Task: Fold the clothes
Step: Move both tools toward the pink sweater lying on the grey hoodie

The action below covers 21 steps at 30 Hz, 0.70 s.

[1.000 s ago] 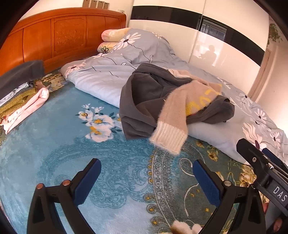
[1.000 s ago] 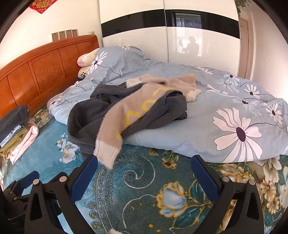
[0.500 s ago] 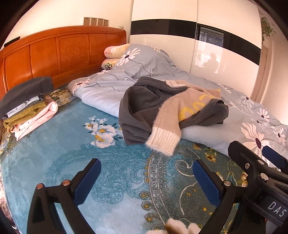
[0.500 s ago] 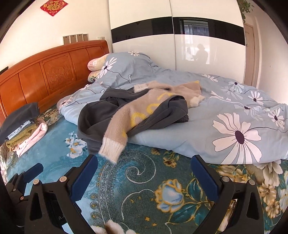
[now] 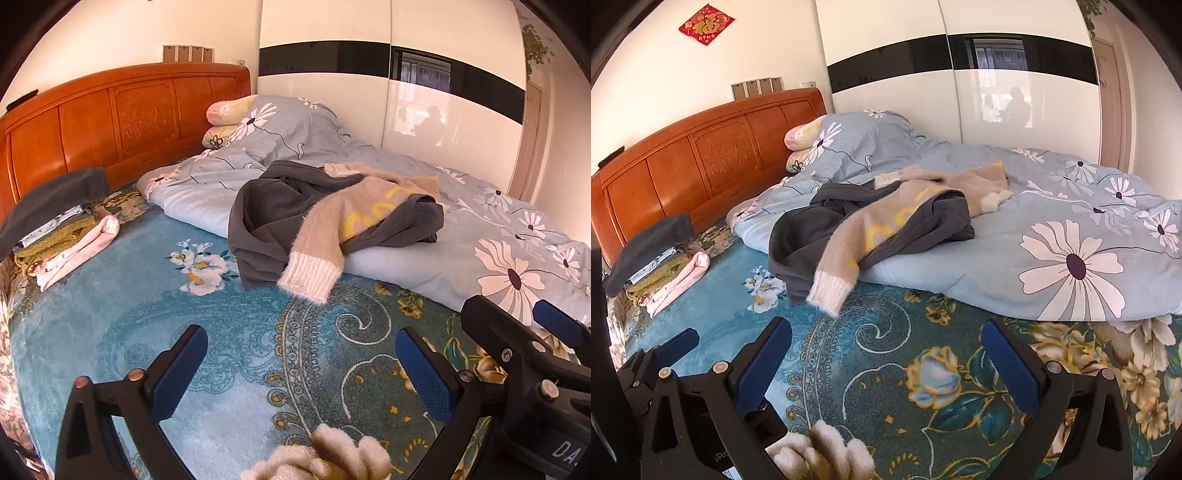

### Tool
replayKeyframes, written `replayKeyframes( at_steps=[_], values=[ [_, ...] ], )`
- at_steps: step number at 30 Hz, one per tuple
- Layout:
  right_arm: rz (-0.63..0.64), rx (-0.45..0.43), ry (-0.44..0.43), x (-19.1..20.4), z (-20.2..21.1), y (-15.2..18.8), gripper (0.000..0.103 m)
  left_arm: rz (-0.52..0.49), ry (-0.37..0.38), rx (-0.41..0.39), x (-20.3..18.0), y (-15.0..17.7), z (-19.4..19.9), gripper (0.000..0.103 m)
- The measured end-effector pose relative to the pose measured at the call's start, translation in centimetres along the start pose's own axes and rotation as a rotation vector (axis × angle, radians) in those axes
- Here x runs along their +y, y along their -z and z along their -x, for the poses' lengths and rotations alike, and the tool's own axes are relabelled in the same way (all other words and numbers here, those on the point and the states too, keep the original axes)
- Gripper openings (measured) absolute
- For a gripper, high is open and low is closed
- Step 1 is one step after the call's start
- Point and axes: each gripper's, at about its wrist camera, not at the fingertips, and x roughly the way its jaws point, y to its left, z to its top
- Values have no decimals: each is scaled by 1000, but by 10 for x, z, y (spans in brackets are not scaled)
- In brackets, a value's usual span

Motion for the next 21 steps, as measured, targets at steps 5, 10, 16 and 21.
replayKeyframes(
  at_steps=[5,10,16,21],
  values=[
    [-17,3,3,-9,1,3,103,1,21,15,-1,2,-8,103],
    [-17,22,15,-7,-8,3,103,11,44,37,6,2,-23,103],
    [3,57,19,9,-35,-2,103,27,39,50,25,-4,-45,103],
    [16,73,14,20,-54,-8,103,55,43,51,41,-8,-61,103]
  ],
)
